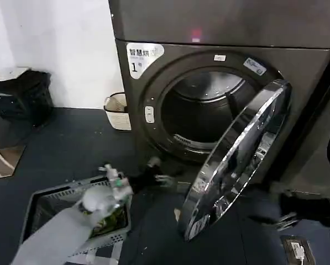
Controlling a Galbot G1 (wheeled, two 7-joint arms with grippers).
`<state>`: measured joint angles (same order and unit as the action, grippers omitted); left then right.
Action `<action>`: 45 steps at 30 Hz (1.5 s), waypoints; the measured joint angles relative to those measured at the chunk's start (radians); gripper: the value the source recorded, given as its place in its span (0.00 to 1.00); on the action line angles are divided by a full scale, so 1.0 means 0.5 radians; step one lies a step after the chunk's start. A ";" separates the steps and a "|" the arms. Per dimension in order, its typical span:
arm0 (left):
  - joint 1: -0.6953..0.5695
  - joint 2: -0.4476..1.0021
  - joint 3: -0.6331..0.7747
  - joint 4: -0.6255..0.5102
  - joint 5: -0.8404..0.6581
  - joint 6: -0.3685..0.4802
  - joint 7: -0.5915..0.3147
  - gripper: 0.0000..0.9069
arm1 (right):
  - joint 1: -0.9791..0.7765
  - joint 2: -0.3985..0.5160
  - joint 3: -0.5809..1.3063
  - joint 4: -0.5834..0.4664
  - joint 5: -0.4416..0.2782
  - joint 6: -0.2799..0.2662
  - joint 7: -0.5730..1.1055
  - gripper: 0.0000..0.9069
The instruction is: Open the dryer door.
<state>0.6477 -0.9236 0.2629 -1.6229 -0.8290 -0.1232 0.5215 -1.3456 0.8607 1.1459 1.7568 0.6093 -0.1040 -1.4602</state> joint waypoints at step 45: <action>-0.465 -0.969 0.975 0.296 0.387 0.066 -0.583 1.00 | -0.554 0.388 2.094 0.305 -0.394 -0.427 2.544 1.00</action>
<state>0.4149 -1.4079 0.7502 -1.4750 -0.6355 -0.0900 0.2301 -1.6225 1.0544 2.1931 1.9091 0.4121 -0.3177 -0.1883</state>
